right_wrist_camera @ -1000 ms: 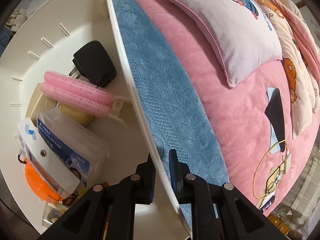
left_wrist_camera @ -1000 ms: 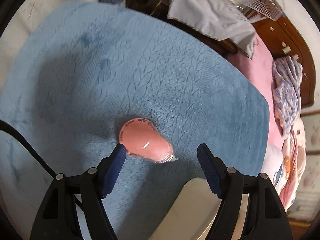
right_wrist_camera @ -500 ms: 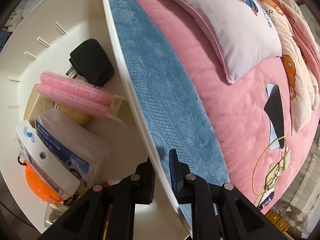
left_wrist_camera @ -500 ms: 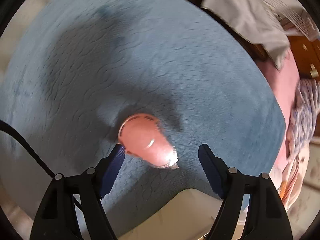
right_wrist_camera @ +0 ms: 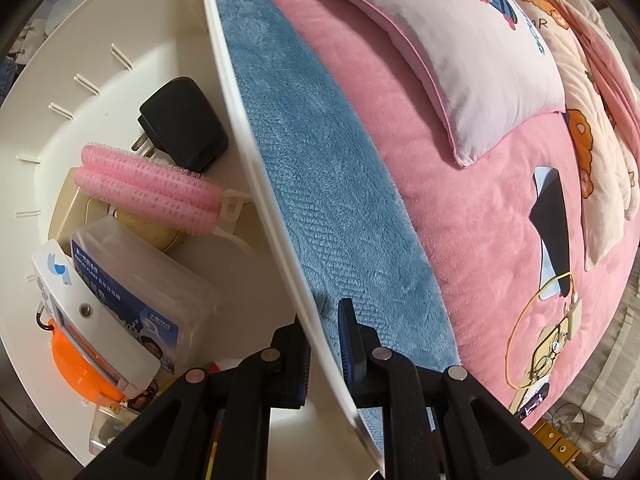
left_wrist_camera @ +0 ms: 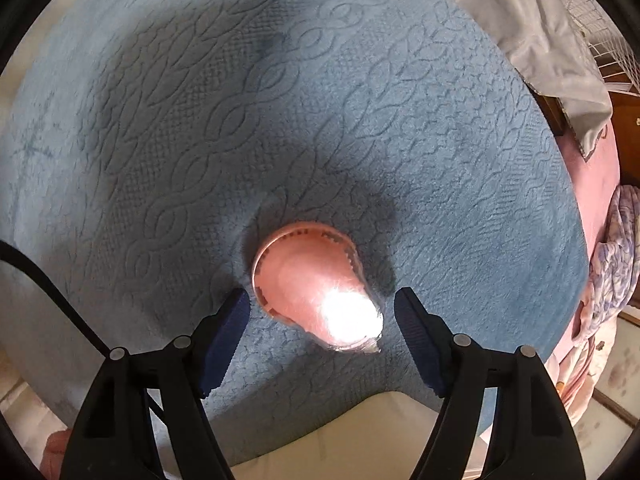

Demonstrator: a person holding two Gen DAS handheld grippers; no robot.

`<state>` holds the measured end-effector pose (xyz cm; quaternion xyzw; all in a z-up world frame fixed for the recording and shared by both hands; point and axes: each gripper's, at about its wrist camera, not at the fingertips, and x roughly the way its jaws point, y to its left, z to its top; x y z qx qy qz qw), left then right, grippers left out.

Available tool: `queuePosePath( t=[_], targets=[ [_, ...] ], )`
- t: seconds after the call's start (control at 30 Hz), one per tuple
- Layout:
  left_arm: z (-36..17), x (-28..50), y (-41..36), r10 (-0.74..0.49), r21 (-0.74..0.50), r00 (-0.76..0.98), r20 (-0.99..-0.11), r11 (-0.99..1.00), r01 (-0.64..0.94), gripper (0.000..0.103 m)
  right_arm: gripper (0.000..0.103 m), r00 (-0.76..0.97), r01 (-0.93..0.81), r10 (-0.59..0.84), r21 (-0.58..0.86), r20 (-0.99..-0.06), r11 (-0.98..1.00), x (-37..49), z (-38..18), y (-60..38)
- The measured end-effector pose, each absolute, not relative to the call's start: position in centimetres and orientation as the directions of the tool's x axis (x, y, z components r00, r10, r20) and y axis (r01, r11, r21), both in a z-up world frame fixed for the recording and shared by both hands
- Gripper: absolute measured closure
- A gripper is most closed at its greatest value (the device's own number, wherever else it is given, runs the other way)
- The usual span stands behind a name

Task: Organize rigid objects
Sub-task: 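Move the left tool to the pink round compact and grasp it, then carry the pink round compact into the tray and release it with the left tool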

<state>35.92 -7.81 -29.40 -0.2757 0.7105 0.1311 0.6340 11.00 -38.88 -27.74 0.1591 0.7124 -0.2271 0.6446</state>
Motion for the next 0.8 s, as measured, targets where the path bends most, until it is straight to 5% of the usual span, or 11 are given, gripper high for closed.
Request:
queuePosePath(
  t=[0.13,0.8],
  targets=[
    [-29.0,35.5,-7.4,-0.214,-0.161,-0.03,-0.976,0.81,-0.564,0.039,0.088,-0.117,0.521,-0.064,-0.116,-0.991,0.846,11.0,-27.8,-38.9],
    [-29.2,31.9,-4.6,-0.302,-0.247,-0.064,-0.951,0.869,-0.429,0.041,0.088,-0.048,0.528,-0.05,-0.068,-0.998,0.846,10.2,-27.3,-38.9]
  ],
)
